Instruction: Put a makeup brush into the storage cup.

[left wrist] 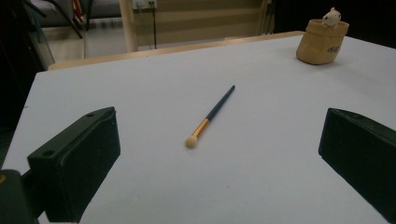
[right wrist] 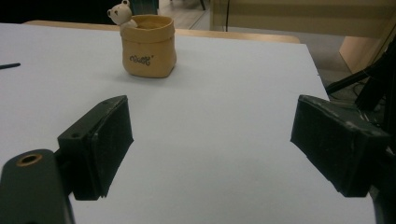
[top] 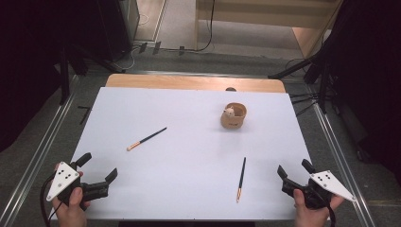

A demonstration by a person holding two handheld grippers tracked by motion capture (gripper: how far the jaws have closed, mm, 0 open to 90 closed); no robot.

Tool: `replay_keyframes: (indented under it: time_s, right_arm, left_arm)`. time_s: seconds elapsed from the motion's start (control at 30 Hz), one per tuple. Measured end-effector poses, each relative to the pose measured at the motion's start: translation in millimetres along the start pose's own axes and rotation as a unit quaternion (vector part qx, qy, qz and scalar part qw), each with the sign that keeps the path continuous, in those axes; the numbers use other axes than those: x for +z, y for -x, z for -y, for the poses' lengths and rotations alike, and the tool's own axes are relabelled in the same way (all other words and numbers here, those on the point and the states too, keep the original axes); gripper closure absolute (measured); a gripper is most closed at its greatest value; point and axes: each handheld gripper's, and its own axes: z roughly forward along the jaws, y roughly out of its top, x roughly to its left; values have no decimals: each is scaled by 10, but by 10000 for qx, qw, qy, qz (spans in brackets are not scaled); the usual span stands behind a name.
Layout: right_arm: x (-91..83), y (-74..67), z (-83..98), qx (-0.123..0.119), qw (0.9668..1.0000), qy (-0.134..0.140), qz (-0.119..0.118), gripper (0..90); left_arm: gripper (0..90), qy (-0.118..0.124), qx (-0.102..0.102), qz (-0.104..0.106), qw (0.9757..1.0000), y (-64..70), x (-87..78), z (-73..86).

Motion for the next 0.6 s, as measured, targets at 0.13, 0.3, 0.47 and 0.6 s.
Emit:
replay_keyframes:
  time_s: [0.13,0.3,0.47,0.6]
  right_arm:
    - [9,-18,-5,-40,10000,-27,1,139]
    - [-4,-86,-34,-182,9998,-26,-37,140]
    - [-5,-141,-58,-253,9997,-36,-64,140]
    - [-1,-207,-102,-304,9995,-31,-103,141]
  left_arm:
    - [0,-17,45,-5,10000,5,8,1]
    - [0,-20,82,3,10000,11,3,-1]
    - [0,-30,69,8,10000,3,4,-1]
    - [0,-46,73,18,10000,13,9,0]
